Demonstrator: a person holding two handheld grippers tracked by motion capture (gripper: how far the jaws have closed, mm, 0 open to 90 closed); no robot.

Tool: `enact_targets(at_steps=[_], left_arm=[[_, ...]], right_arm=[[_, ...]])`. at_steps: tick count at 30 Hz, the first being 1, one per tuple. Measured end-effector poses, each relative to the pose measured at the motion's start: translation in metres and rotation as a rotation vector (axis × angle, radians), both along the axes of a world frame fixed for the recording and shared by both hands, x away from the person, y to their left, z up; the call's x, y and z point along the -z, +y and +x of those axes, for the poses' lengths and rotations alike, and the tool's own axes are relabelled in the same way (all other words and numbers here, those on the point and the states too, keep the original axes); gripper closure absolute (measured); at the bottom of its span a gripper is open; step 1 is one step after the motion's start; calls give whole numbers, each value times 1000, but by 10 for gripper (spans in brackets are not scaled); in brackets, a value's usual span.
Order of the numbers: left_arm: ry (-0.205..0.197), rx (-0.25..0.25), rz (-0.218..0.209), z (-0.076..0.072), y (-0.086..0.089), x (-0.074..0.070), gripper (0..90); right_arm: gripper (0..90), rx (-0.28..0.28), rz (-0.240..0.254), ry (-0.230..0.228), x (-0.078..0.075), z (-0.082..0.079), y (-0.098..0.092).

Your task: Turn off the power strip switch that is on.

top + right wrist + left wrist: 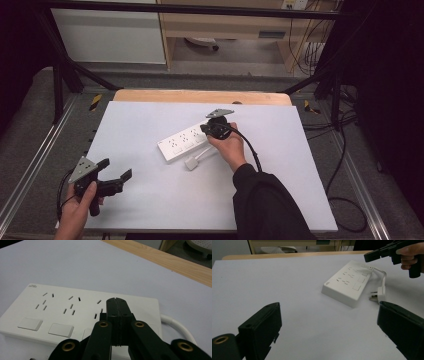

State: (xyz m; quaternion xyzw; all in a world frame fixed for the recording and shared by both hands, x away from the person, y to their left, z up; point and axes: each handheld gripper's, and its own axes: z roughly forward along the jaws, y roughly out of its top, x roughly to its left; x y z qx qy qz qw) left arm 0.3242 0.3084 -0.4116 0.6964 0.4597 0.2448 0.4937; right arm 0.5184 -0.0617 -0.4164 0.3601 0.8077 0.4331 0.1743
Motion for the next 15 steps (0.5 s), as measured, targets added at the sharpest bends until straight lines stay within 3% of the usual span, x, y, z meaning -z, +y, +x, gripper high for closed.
enact_targets(at_steps=[15], left_arm=[[3, 4, 5, 0, 0, 0, 55]], right_arm=[[900, -10, -7, 13, 5, -1, 3]])
